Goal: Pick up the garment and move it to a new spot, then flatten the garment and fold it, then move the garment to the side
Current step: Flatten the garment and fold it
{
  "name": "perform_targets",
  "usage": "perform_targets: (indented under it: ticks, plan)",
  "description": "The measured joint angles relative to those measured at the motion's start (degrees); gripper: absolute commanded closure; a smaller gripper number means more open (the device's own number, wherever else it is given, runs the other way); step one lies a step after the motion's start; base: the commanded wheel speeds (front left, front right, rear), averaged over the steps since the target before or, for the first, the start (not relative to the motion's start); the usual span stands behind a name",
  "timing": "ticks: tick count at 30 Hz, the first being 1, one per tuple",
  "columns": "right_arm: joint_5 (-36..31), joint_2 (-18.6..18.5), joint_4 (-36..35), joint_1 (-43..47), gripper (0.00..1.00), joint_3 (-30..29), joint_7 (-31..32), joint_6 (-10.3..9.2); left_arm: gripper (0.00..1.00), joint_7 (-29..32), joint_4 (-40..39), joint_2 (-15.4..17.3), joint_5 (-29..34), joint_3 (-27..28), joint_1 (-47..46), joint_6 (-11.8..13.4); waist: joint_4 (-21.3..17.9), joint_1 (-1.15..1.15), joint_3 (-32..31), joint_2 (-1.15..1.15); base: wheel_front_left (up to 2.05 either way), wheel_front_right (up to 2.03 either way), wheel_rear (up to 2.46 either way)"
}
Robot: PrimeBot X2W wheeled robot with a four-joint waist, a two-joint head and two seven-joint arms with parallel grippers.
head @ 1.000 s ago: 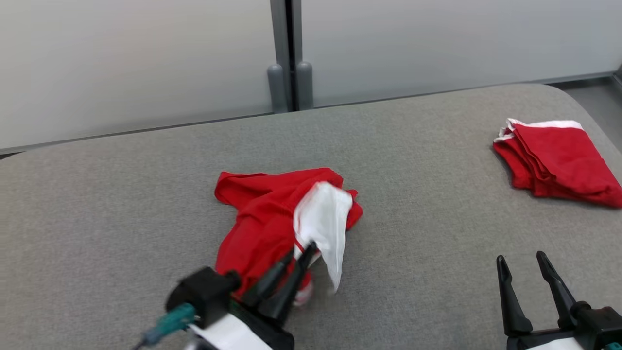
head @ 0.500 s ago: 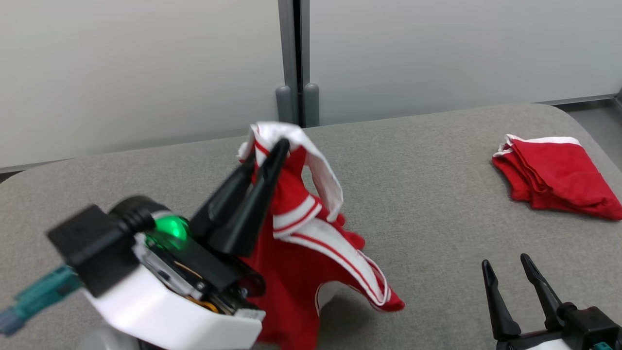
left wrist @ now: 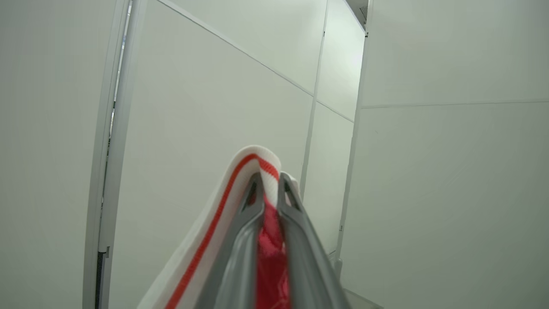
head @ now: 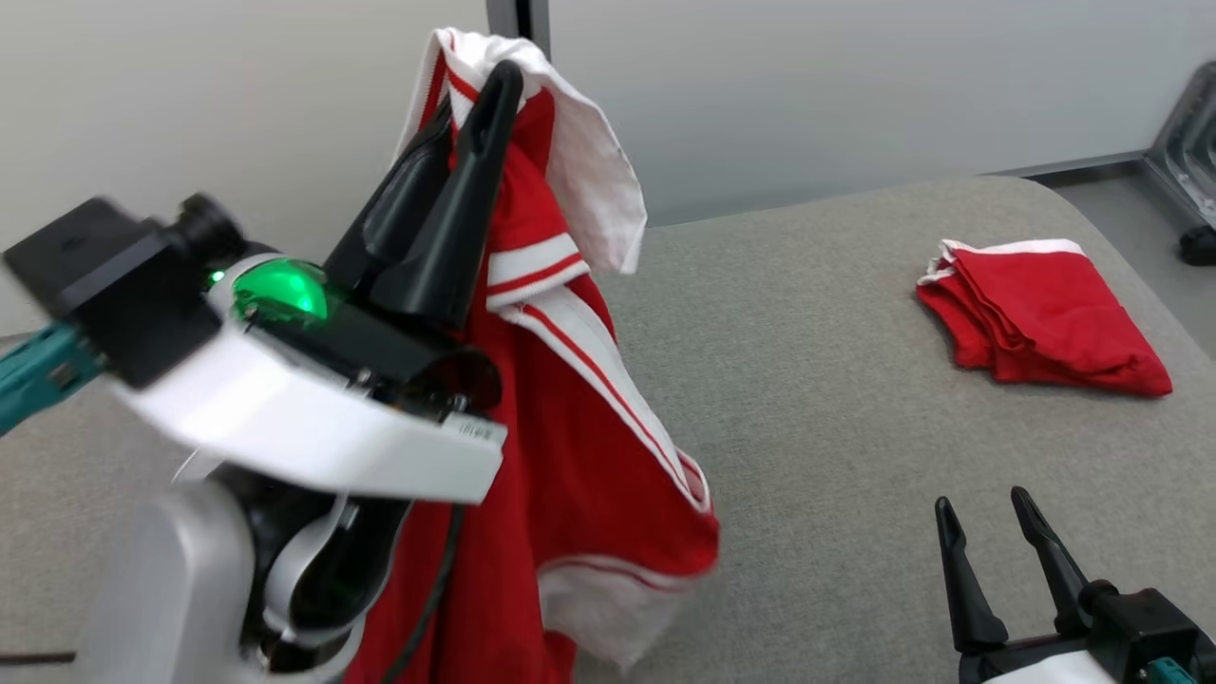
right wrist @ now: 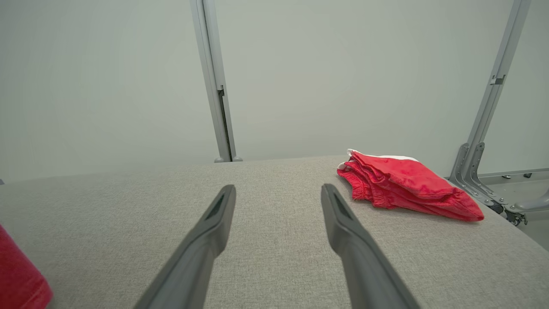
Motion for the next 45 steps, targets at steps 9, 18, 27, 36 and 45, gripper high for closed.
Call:
perform_targets:
  ticks: [9, 18, 27, 36, 45]
  plan:
    - [1.25, -0.02, 0.49, -1.86, 0.0, 0.59, 0.01, 0.0, 1.0, -6.11, 18.08, -3.36, 2.32, -1.49, -4.08, 2.93, -4.45, 0.0, 2.61, 0.0, 0.0, 0.0, 0.0]
    - [2.88, 0.0, 0.88, -5.08, 0.0, 2.72, 0.0, 0.0, 1.0, -19.41, 41.7, -4.8, -3.04, -18.5, -8.66, 6.89, -8.71, 0.0, 7.46, 0.0, 0.0, 0.0, 0.0]
    - [3.97, -0.01, 1.45, -6.58, 0.0, 3.23, 0.01, 0.0, 0.0, -25.39, 49.2, -4.93, -20.9, -43.33, -12.0, 1.49, -12.05, 0.0, 10.74, 0.0, 0.0, 0.0, 0.0]
    - [3.75, 0.0, 1.52, -6.47, 0.0, 1.79, 0.01, 0.0, 0.0, -27.46, 51.82, -4.8, -29.37, -51.6, -12.94, -1.2, -10.21, 0.0, 10.03, 0.0, 0.0, 0.0, 0.0]
    - [1.59, 0.0, 0.24, -2.86, 0.0, -1.32, 0.01, 0.0, 0.0, -31.88, 46.21, 7.9, -26.04, -44.89, -2.28, 6.69, -6.18, 0.0, 6.87, 0.0, 0.0, 0.0, 0.0]
